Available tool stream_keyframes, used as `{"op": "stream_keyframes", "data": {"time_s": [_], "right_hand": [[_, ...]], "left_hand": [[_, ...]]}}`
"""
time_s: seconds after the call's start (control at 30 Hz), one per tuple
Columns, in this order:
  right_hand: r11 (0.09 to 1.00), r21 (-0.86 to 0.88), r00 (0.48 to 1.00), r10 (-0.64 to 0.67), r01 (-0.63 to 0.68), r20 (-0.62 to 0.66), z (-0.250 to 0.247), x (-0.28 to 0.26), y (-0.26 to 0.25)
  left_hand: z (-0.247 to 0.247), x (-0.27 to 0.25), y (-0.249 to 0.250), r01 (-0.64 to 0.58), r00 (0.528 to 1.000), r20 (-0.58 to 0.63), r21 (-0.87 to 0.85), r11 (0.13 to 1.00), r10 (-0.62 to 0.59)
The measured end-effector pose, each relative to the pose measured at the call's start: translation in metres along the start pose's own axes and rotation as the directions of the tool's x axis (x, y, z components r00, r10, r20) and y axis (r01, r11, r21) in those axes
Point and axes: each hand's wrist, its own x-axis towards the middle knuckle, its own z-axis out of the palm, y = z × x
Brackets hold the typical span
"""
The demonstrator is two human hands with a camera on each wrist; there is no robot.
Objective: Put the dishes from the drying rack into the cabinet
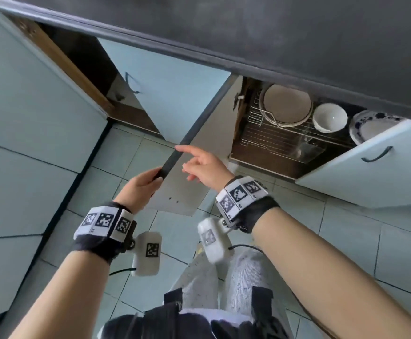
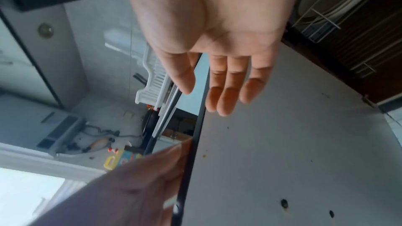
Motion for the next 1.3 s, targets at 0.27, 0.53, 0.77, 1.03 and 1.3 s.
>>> {"op": "stream_keyframes", "data": {"time_s": [0.27,0.53,0.77,1.03,1.3], "right_hand": [[0.986,-0.137,0.994,0.093,-0.099,-0.049,-0.011,-0.014,0.007],[0.954,-0.083,0.955,0.283,-0.289,-0.085,-0.092,-0.059,0.033],[0.886,0.073,0.868,0.463,-0.457,-0.181,-0.171,-0.108,0.046],[0.875,0.217,0.817,0.483,-0.434,-0.315,-0.266,-0.141,0.074],[0.906,-0.036,0.835,0.373,-0.422,-0.405,-0.338,-0.123,0.094]], "left_hand": [[0.013,0.019,0.029,0.047,0.958,0.278,0.09,0.995,-0.07],[0.1,0.015,0.085,-0.003,0.811,0.566,0.259,0.966,-0.149],[0.187,0.018,0.152,-0.097,0.735,0.658,0.343,0.934,-0.165],[0.263,0.042,0.223,-0.017,0.784,0.602,0.26,0.965,-0.148],[0.309,0.069,0.283,-0.196,0.865,0.491,0.131,0.972,0.108]]}}
